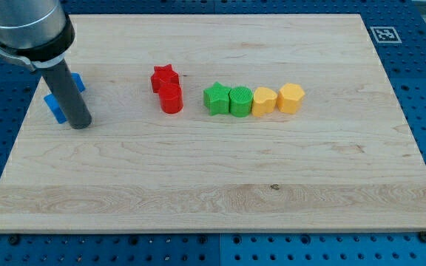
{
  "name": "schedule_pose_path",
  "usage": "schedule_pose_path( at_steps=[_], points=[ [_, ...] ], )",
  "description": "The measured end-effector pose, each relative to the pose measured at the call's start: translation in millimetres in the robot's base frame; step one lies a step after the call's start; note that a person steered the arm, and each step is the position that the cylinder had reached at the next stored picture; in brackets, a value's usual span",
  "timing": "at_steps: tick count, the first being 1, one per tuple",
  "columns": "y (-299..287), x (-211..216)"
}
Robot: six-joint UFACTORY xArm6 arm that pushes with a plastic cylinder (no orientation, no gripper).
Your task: Go near the green circle
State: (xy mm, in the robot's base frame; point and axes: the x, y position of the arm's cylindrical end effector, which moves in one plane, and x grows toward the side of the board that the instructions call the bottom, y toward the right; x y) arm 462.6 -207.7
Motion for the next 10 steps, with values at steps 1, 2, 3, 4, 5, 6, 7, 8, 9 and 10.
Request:
schedule_pose_path(
  at_steps=[1,2,3,4,5,6,7,8,9,10],
  points=[
    [10.9,7.5],
    [31.6,19.8],
    [56.7,29.1],
    [87.3,34.8],
    [124.9,44.8],
    [163.4,50.2],
    [206.2,50.0],
    [240.7,36.2],
    [256.4,30.7],
    [256.3,19.4]
  ],
)
